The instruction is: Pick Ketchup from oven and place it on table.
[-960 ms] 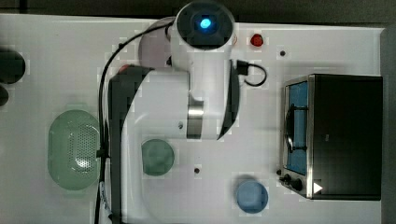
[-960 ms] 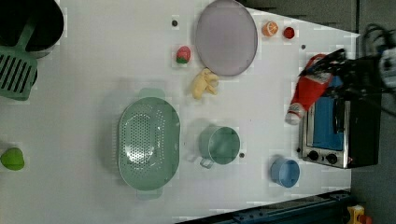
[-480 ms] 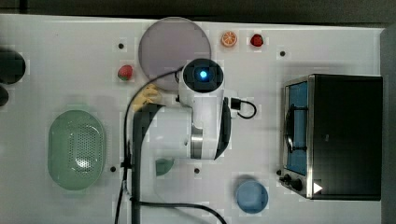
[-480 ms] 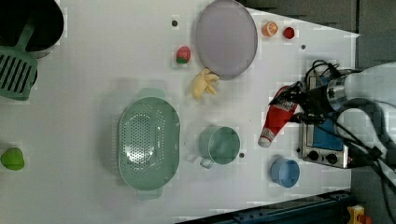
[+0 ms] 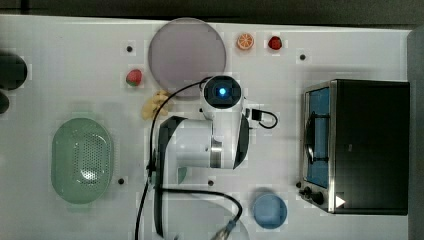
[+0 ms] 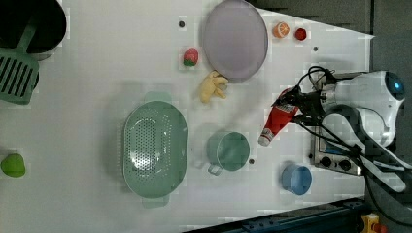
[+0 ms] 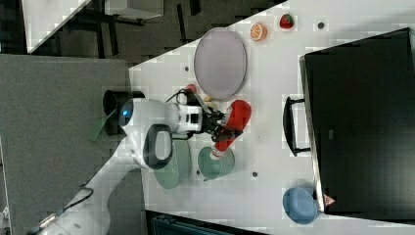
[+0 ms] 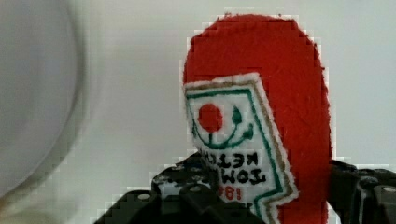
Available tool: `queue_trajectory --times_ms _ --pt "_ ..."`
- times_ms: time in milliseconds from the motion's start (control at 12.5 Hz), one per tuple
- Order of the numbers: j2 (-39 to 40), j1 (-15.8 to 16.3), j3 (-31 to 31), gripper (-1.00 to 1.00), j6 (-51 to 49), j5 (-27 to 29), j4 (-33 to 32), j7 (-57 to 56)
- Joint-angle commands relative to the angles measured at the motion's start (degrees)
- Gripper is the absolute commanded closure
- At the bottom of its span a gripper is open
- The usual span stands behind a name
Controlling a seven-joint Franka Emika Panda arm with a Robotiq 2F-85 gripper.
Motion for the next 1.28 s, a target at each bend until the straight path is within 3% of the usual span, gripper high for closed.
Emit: queue_trajectory --times_ms 80,160,400,720,1040,1280 --pt "3.12 -0.41 -0.09 -0.75 2.54 0.89 -0.84 -0.02" --pt "3.03 -0.36 -0.07 -0.97 4.35 0.89 -0.88 -0.02" --pt "-2.92 -0.12 -0.1 -1.0 3.46 0.88 0.08 0.96" --pt "-16.17 -0.1 -0.09 -1.0 -13.16 0.77 6.62 1.13" --pt "-23.87 -0.07 0.16 -1.0 -27.41 -0.03 16.92 1.13" --pt "-25.67 0.0 1.03 -1.0 -37.56 -5.9 24.8 1.13"
